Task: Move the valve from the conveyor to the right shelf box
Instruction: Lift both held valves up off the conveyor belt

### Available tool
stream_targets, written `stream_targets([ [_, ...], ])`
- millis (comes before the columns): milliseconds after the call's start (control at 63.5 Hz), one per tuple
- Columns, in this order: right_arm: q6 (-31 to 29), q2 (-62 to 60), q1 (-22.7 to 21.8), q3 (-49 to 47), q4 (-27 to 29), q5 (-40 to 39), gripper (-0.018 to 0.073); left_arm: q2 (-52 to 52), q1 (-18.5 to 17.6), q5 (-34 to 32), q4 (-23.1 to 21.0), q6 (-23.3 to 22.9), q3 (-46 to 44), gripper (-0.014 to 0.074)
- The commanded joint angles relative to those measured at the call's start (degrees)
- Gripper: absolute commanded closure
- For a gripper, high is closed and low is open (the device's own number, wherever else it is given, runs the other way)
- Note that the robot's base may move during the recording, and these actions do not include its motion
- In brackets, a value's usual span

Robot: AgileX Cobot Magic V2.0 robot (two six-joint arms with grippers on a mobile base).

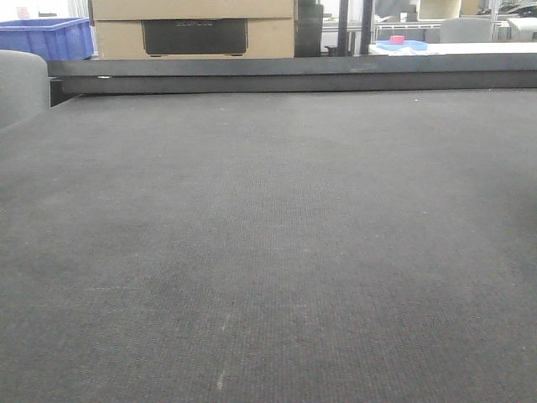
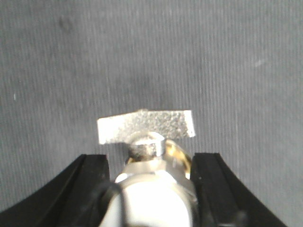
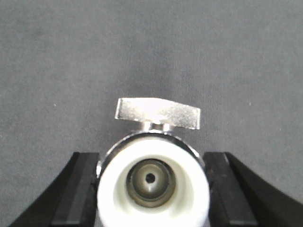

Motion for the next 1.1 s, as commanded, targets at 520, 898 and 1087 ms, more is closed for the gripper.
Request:
stream_targets([
  [520, -0.5, -0.8, -0.1, -0.2, -0.2, -8.3, 0.0713, -33.8, -11.8, -15.7, -1.3, -6.0, 19.3, 0.0708],
  [898, -0.5, -7.2, -0.1, -1.0, -0.2, -9.6, 0.0713, -61.4, -11.8, -23.3, -1.2, -6.2, 32.8, 0.0708],
  [1087, -0.5, -12.8, -0.1, -2.2, -0.2, -10.9, 0.0713, -70.0, -11.8, -25.2, -1.2, -6.2, 32.9, 0.0708],
])
